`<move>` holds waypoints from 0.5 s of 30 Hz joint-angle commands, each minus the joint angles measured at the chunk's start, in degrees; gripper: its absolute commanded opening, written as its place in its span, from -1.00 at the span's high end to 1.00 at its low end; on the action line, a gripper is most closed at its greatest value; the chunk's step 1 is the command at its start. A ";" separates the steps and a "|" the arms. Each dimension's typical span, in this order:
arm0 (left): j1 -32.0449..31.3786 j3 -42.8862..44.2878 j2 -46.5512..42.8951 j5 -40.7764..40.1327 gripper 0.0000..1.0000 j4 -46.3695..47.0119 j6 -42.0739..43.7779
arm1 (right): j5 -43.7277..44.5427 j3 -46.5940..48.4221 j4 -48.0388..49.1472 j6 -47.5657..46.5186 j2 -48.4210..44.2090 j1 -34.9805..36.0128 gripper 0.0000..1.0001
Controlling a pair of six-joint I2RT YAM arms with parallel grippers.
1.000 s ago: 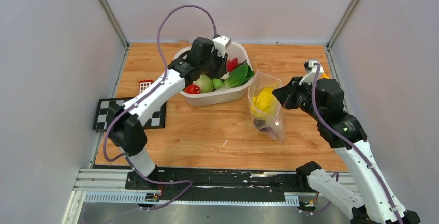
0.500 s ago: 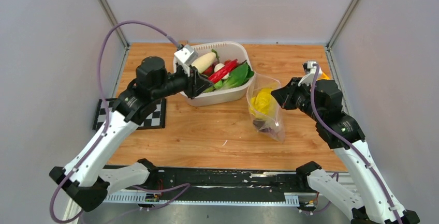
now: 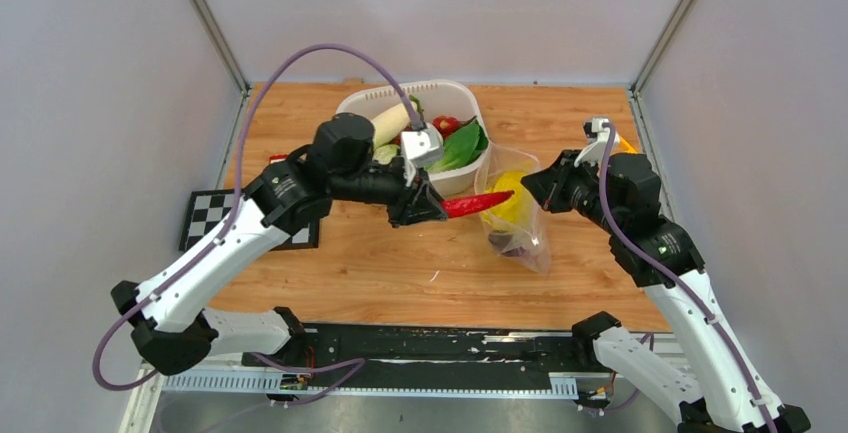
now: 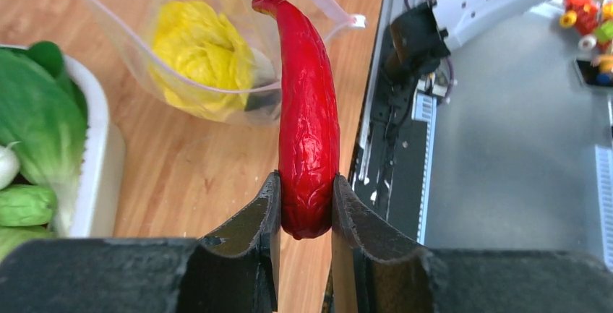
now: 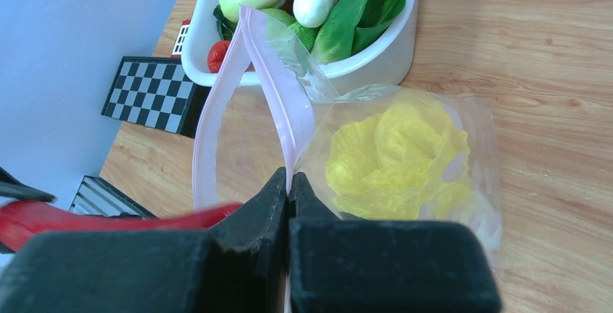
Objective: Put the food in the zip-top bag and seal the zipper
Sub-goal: Place the fake vegetable in the zipper food storage bag.
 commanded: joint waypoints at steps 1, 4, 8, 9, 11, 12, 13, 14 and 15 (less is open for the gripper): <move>-4.48 6.16 4.18 -6.19 0.55 -9.25 7.13 | -1.81 0.24 2.81 0.30 -0.67 0.12 1.00; -5.93 9.55 7.21 -7.63 0.55 -12.54 8.91 | -3.25 0.42 2.69 -0.36 -0.80 0.12 1.00; -7.35 14.10 11.31 -8.57 0.54 -15.95 10.94 | -5.87 0.20 3.74 -2.04 -1.39 0.14 1.00; -7.58 15.14 12.13 -8.84 0.54 -16.68 11.37 | -6.60 0.04 4.08 -2.59 -1.58 0.11 1.00; -7.97 17.27 14.10 -8.53 0.54 -18.59 12.59 | -8.36 0.07 4.43 -3.68 -1.78 0.14 1.00; -8.24 18.51 15.17 -8.39 0.54 -19.50 13.34 | -9.17 0.09 4.45 -4.17 -1.79 0.14 1.00; -8.50 19.71 16.34 -8.02 0.54 -20.51 14.21 | -9.75 0.09 4.53 -4.54 -1.79 0.14 1.00; -8.74 21.01 17.48 -7.83 0.54 -21.73 15.17 | -10.22 0.09 4.61 -4.78 -1.79 0.14 1.00; -9.10 22.45 19.34 -8.00 0.54 -23.14 16.11 | -10.72 -0.10 4.89 -4.86 -1.91 0.08 1.00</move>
